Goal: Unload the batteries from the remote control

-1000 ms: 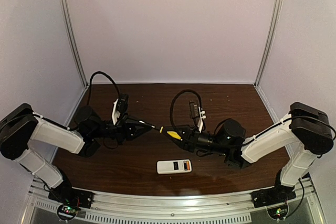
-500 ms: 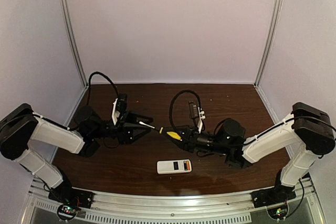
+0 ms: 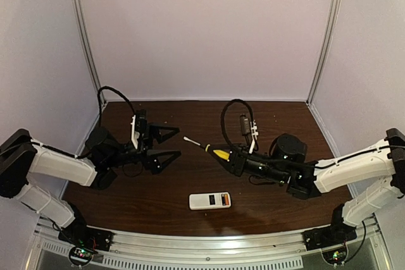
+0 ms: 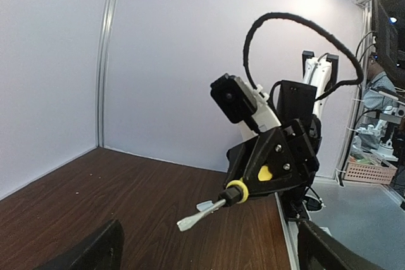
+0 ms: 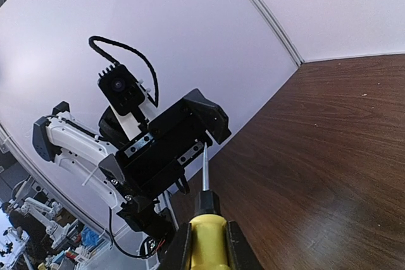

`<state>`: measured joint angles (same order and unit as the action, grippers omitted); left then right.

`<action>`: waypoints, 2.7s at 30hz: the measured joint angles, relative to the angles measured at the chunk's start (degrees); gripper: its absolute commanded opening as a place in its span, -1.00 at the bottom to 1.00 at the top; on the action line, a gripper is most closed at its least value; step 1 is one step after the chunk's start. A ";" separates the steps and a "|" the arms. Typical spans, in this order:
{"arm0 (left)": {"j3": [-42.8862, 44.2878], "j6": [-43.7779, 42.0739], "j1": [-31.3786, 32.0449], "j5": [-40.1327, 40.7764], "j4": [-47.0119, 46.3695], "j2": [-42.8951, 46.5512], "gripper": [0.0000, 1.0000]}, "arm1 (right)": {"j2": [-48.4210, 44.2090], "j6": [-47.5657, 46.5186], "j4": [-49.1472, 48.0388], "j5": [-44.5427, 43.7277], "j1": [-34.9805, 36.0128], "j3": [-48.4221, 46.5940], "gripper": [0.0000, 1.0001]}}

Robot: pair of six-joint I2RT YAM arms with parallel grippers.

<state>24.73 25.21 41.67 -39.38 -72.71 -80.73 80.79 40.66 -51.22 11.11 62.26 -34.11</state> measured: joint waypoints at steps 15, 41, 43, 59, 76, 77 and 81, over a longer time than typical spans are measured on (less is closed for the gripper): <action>1.16 -1.09 -3.61 2.58 -0.50 -13.81 0.82 | -15.76 -3.43 28.20 -12.50 0.02 -0.02 -1.00; -6.03 -17.81 9.62 15.69 17.79 -8.81 0.95 | -15.26 -4.50 66.97 -19.47 0.39 -20.28 -1.00; -7.02 -18.47 10.32 15.80 17.79 -8.83 0.95 | -13.79 -5.01 67.73 -19.52 0.39 -21.03 -1.00; -9.03 -20.55 10.95 14.95 14.05 -17.79 0.95 | -10.56 -7.58 68.43 -18.82 0.39 -21.79 -1.00; -4.57 -23.80 11.34 12.09 8.92 -28.74 0.80 | -12.83 -7.91 68.08 -18.86 0.39 -21.24 -1.00; -4.44 -24.13 11.45 12.09 8.61 -29.20 0.79 | -12.92 -7.91 68.04 -18.86 0.39 -21.11 -1.00; -4.11 -25.27 12.24 12.15 7.26 -30.32 0.76 | -13.00 -7.91 68.04 -18.84 0.39 -20.83 -1.00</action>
<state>20.62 -0.05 53.91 -27.22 -65.45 -111.04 67.79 32.75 16.82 -7.73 62.65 -54.94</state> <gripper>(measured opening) 0.892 0.156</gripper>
